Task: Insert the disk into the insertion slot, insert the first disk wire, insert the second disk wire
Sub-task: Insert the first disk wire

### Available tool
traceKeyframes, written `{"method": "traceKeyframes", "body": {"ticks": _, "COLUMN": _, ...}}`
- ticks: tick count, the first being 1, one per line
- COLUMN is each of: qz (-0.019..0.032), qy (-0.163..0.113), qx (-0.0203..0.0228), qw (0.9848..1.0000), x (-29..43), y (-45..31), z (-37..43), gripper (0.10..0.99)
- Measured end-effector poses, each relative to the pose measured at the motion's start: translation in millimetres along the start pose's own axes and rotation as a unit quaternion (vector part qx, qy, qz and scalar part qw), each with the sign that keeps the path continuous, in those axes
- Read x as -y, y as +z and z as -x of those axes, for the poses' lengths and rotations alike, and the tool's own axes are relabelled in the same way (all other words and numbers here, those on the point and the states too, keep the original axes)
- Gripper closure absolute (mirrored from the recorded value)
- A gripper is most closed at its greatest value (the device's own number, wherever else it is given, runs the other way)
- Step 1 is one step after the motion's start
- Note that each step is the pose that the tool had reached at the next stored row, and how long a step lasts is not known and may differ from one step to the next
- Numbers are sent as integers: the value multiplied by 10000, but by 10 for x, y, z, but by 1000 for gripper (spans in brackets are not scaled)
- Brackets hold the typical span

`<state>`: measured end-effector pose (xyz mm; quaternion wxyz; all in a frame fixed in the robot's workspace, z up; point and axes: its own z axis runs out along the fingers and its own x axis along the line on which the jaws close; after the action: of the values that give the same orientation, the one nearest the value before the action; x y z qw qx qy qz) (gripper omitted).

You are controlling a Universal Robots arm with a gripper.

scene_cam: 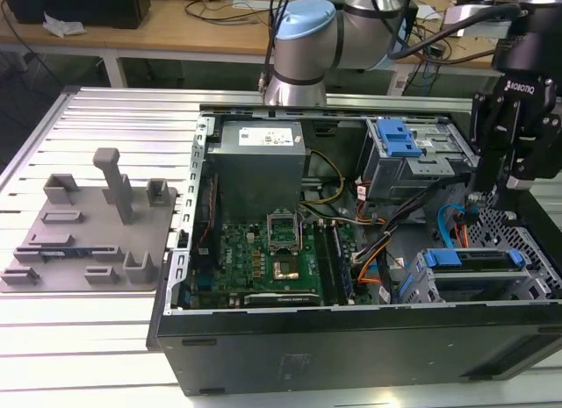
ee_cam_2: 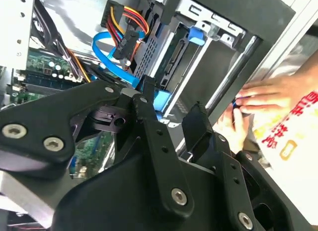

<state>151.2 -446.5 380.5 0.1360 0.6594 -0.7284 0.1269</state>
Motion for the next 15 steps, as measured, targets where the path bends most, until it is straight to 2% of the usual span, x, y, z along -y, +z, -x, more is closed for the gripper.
{"method": "traceKeyframes", "body": {"ticks": 2, "qz": 0, "qy": 29, "qx": -4, "qw": 10000, "x": -3, "y": 3, "z": 25, "gripper": 584}}
{"method": "traceKeyframes", "body": {"ticks": 3, "qz": -5, "qy": 32, "qx": -22, "qw": 10000, "x": -5, "y": -2, "z": 49, "gripper": 584}}
{"method": "traceKeyframes", "body": {"ticks": 5, "qz": -17, "qy": 35, "qx": -110, "qw": 9999, "x": -11, "y": -22, "z": 125, "gripper": 584}}
{"method": "traceKeyframes", "body": {"ticks": 6, "qz": -25, "qy": 38, "qx": -196, "qw": 9998, "x": -18, "y": -44, "z": 203, "gripper": 584}}
{"method": "traceKeyframes", "body": {"ticks": 7, "qz": -29, "qy": 39, "qx": -236, "qw": 9997, "x": -19, "y": -57, "z": 248, "gripper": 584}}
{"method": "traceKeyframes", "body": {"ticks": 9, "qz": -34, "qy": 41, "qx": -290, "qw": 9996, "x": -16, "y": -78, "z": 333, "gripper": 584}}
{"method": "traceKeyframes", "body": {"ticks": 11, "qz": -38, "qy": 42, "qx": -338, "qw": 9994, "x": 4, "y": -102, "z": 453, "gripper": 584}}
{"method": "traceKeyframes", "body": {"ticks": 12, "qz": -39, "qy": 42, "qx": -344, "qw": 9994, "x": 28, "y": -98, "z": 477, "gripper": 584}}
{"method": "traceKeyframes", "body": {"ticks": 13, "qz": -38, "qy": 45, "qx": -344, "qw": 9994, "x": 85, "y": -77, "z": 493, "gripper": 584}}
{"method": "traceKeyframes", "body": {"ticks": 15, "qz": -35, "qy": 54, "qx": -345, "qw": 9994, "x": 128, "y": -57, "z": 505, "gripper": 584}}
